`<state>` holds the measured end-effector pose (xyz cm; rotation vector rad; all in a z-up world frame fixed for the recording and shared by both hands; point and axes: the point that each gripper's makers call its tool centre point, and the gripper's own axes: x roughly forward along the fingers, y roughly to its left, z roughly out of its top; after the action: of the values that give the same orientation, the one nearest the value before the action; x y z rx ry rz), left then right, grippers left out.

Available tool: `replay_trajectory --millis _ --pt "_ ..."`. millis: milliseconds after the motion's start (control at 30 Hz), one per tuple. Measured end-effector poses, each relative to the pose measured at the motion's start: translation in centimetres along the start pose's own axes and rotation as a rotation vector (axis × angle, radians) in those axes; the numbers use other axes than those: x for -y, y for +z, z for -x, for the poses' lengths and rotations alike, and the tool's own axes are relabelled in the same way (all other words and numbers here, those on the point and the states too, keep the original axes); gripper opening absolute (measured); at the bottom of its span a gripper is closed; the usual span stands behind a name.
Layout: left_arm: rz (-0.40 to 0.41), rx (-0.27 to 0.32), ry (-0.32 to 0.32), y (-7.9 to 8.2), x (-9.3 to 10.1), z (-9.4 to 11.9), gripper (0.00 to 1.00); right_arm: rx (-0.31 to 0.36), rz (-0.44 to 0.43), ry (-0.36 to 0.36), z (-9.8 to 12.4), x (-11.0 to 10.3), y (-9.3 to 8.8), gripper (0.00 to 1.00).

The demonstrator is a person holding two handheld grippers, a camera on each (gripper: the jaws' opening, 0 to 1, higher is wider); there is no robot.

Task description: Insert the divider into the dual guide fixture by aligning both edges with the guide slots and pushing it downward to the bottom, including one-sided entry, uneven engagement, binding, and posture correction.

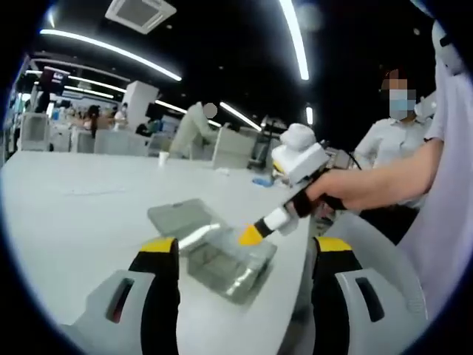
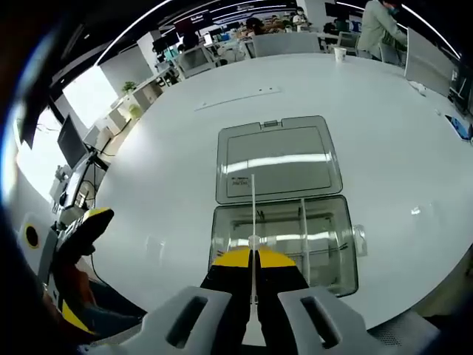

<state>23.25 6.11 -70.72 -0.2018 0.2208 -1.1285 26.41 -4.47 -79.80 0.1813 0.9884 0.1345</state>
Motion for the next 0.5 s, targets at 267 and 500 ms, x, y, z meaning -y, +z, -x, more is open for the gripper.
replay_trajectory --millis 267,500 --pt "-0.01 0.0 0.01 -0.06 -0.03 0.3 0.71 -0.008 0.001 -0.008 -0.34 0.28 -0.39 0.0" --pt "-0.009 -0.003 0.015 -0.26 -0.15 0.43 0.7 -0.023 0.001 -0.012 -0.83 0.37 -0.84 0.0"
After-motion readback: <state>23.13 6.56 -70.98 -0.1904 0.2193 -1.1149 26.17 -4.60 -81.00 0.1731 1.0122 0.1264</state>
